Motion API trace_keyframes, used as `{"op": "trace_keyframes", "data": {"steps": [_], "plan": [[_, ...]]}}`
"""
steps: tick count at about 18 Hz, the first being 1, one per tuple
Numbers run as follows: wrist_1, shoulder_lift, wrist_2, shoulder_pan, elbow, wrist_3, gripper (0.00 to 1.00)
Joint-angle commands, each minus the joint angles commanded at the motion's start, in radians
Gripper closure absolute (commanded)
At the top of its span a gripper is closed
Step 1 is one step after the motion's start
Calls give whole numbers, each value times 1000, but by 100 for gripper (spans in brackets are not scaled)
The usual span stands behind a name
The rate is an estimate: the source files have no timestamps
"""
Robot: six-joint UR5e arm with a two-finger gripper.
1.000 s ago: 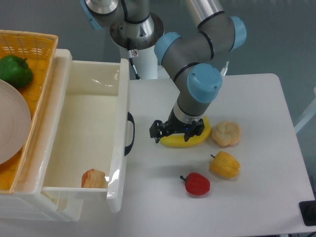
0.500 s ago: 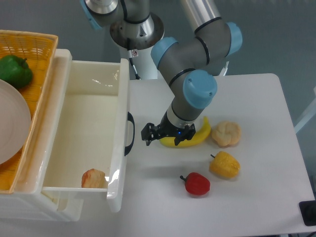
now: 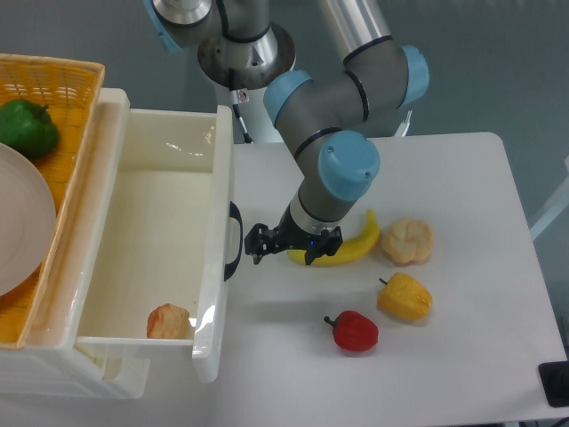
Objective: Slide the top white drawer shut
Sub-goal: 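Lower the gripper and move it toward the open drawer's front face, then push the drawer front with the gripper, sliding the drawer shut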
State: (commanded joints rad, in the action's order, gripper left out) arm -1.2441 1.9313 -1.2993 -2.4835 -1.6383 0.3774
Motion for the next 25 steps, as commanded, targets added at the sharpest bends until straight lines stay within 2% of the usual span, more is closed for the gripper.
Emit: {"op": "trace_keyframes", "data": {"steps": [18, 25], "plan": [[0, -8, 11, 31, 8, -3, 0], [2, -8, 12, 66, 9, -6, 0]]}}
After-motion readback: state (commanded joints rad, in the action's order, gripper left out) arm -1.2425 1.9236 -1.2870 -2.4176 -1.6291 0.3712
